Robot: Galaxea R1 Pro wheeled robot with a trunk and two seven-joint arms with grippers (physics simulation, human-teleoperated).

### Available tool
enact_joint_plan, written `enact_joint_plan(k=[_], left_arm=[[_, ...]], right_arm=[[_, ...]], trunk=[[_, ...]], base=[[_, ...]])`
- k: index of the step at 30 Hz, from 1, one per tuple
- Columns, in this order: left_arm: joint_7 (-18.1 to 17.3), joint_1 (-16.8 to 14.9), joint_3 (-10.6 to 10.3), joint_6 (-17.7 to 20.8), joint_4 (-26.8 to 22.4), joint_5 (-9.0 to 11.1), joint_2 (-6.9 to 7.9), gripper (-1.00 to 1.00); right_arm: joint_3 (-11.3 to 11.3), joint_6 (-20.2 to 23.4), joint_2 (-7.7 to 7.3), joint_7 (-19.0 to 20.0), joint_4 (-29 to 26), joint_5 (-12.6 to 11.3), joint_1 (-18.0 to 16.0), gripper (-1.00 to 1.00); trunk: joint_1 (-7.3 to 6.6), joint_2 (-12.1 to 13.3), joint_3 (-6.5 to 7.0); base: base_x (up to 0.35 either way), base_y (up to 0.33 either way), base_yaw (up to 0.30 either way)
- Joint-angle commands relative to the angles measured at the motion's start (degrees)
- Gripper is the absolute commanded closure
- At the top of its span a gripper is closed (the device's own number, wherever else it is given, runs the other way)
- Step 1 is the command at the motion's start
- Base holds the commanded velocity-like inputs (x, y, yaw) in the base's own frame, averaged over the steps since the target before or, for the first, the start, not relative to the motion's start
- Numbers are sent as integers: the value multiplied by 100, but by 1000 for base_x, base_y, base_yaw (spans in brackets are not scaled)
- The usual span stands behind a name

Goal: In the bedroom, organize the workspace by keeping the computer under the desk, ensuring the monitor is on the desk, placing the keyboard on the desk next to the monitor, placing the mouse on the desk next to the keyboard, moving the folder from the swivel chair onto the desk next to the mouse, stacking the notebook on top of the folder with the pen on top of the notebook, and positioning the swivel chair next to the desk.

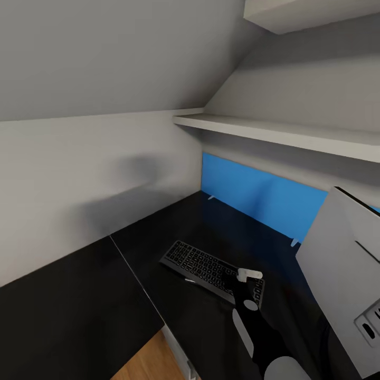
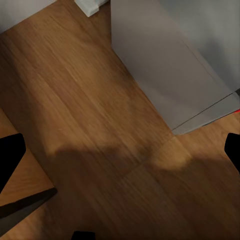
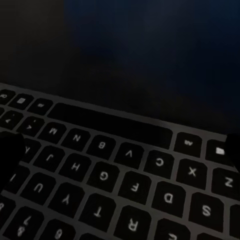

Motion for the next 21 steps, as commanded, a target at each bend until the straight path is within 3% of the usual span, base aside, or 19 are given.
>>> enact_joint_plan(k=[1, 21], left_arm=[[21, -3, -20, -19, 4, 26, 0, -100], [21, -3, -20, -19, 4, 26, 5, -100]], right_arm=[[16, -21, -2, -30, 4, -27, -3, -100], [7, -33, -10, -44, 45, -19, -3, -100]], trunk=[[0, -4, -6], [0, -4, -6]], base=[[0, 0, 0], [23, 0, 0]])
